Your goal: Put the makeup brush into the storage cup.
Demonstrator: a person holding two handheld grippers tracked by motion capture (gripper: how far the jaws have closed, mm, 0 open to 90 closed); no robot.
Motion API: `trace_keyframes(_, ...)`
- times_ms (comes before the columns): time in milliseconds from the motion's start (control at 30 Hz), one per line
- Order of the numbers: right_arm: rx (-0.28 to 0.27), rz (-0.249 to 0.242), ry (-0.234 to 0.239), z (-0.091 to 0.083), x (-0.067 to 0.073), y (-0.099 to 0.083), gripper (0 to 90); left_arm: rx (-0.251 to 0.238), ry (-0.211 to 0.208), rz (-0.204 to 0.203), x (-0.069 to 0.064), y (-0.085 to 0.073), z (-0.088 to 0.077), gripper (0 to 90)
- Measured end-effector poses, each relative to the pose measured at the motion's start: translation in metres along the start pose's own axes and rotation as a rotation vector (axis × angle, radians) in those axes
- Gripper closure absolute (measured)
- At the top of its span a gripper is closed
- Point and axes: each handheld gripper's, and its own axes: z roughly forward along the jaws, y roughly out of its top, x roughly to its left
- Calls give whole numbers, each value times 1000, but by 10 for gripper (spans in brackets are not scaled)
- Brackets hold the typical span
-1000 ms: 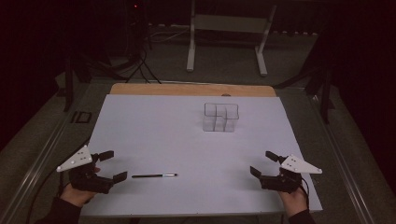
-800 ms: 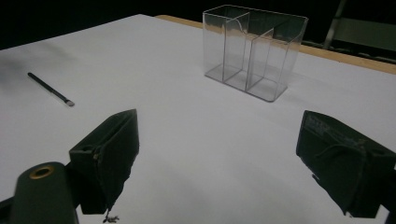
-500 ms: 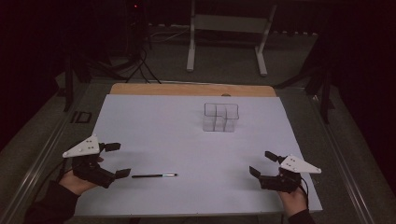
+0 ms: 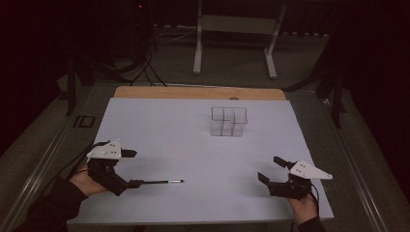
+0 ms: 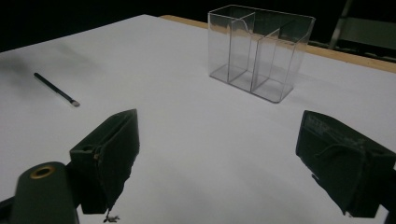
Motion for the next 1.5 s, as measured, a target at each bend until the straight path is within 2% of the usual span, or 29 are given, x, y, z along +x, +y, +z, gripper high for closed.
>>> trace_keyframes(133,2,2,1,0,0,0,135,32,-6,14,0,4,4,3)
trace_keyframes(200,3,2,1,0,0,0,135,80,-17,44,-1,10,9,3)
trace_keyframes(267,4,4,2,0,0,0,135,108,-20,55,-1,14,12,3)
trace_keyframes(333,4,3,2,0,0,0,135,115,-19,60,-1,15,13,3)
trace_keyframes(433,4,3,3,1,0,0,135,172,-23,87,-2,20,19,3)
trace_keyframes(700,5,2,5,1,0,0,135,286,-24,121,-3,28,31,9)
trace_keyframes(867,7,0,7,1,0,0,135,361,-46,143,-2,30,40,13)
trace_keyframes(1100,7,1,9,1,0,0,135,412,-71,172,-2,32,48,40)
trace_keyframes(1233,6,3,9,1,0,0,135,459,-56,190,-1,28,54,60)
trace_keyframes(1367,6,4,10,1,0,0,135,486,-60,202,1,22,60,67)
trace_keyframes(1500,11,7,10,2,0,0,135,506,-70,220,3,19,63,153)
